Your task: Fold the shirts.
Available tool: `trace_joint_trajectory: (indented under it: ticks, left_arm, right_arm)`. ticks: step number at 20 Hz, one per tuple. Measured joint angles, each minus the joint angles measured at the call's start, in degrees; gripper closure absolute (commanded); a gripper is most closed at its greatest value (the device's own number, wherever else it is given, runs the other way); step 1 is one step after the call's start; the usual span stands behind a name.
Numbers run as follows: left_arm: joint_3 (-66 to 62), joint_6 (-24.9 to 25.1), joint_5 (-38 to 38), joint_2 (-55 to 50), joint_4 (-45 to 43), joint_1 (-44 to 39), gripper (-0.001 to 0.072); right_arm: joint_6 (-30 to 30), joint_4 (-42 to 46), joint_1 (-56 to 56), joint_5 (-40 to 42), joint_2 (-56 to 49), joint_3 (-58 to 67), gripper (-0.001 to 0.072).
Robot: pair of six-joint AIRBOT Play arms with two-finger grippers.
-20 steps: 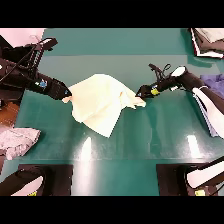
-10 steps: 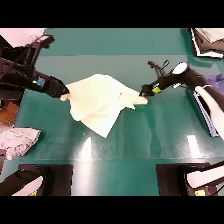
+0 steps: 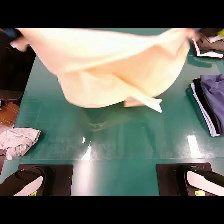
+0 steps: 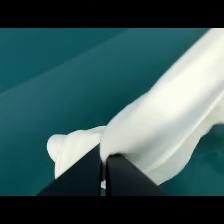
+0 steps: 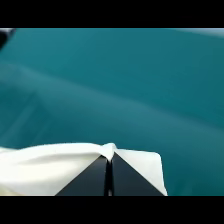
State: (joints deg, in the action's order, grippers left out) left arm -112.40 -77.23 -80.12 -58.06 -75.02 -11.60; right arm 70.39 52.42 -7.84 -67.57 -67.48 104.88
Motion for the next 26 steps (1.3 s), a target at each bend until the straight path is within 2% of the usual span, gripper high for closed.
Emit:
trace_joint_trajectory:
  ticks: [6, 10, 13, 18, 21, 24, 26]
  left_arm:
    - [-8.09, -1.97, 0.90, 3.39, 2.40, -0.02, 0.0683]
    - [-9.14, -3.85, 3.15, 6.71, 3.48, -0.02, 0.0684]
    - [-8.02, -5.25, 2.05, 7.52, 3.61, -0.02, 0.0683]
    - [7.61, -6.27, -0.72, 5.49, 3.48, -0.02, 0.0683]
    - [19.28, -5.95, -0.81, 0.09, 3.28, 0.00, 0.0683]
    - [27.26, -3.67, 3.28, -8.00, 2.69, 0.00, 0.0682]
    - [29.70, -2.73, 8.74, -14.12, 1.46, 0.02, 0.0682]
  right_arm:
    - [0.59, -0.07, -7.78, -0.15, 10.27, 12.07, 0.0691]
    - [0.68, -0.17, -14.10, 0.44, 15.82, 10.99, 0.0692]
    - [0.81, -0.22, -17.18, 0.20, 17.11, 10.21, 0.0691]
    - [3.85, 0.83, -13.18, -7.43, 7.96, 12.66, 0.0692]
    - [6.80, 7.13, -5.60, -11.19, -0.61, 8.20, 0.0691]
    - [8.66, 13.51, 0.83, -10.99, -9.86, 2.69, 0.0691]
    - [9.49, 16.15, 3.87, -7.08, -15.41, -0.13, 0.0691]
